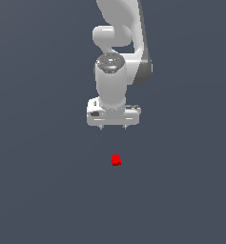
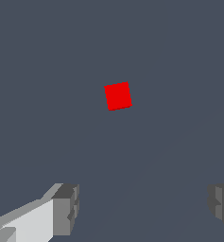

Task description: Lift up the red cube by 0.2 meters.

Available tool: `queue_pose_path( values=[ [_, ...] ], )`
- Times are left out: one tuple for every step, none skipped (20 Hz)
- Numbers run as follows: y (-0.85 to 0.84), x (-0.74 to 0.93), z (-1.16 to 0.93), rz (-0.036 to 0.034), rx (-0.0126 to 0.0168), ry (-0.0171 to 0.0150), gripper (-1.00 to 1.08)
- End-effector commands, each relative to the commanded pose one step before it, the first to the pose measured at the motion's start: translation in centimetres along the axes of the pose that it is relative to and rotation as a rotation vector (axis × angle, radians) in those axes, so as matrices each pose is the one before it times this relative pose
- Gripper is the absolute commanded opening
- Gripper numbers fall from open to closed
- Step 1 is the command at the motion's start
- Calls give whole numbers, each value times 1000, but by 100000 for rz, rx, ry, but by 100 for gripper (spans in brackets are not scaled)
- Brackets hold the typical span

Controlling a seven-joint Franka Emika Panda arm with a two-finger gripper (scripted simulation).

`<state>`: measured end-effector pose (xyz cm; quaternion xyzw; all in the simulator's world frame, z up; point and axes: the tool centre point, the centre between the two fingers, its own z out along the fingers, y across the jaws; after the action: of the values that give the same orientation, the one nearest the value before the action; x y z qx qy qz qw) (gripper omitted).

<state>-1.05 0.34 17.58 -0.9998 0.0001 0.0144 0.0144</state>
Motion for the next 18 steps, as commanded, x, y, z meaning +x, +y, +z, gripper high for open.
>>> queue_pose_path(
  values=[
    [1, 0, 0, 0, 0, 0, 100],
    [17, 13, 26, 0, 0, 0, 100],
    [-24, 35, 68, -117, -20, 17, 100],
    [-1, 61, 119, -135, -21, 19, 100],
    [4, 86, 167, -179, -28, 25, 100],
    [-9, 110, 212, -253, -40, 36, 100],
    [-3, 134, 259, -294, -47, 42, 100],
    [-6, 158, 305, -351, -56, 50, 100],
    [-5, 182, 351, -400, -64, 57, 100],
    [-7, 206, 395, -453, -72, 64, 100],
    [-8, 230, 439, -505, -81, 72, 100],
    [-10, 253, 482, -557, -90, 79, 100],
    [-10, 276, 525, -604, -98, 86, 100],
    [-10, 299, 567, -651, -106, 93, 100],
    [-13, 322, 608, -701, -115, 100, 100],
    [-12, 345, 648, -745, -123, 107, 100],
    [-12, 367, 686, -790, -131, 113, 100],
    [-14, 387, 718, -831, -139, 119, 100]
  ],
)
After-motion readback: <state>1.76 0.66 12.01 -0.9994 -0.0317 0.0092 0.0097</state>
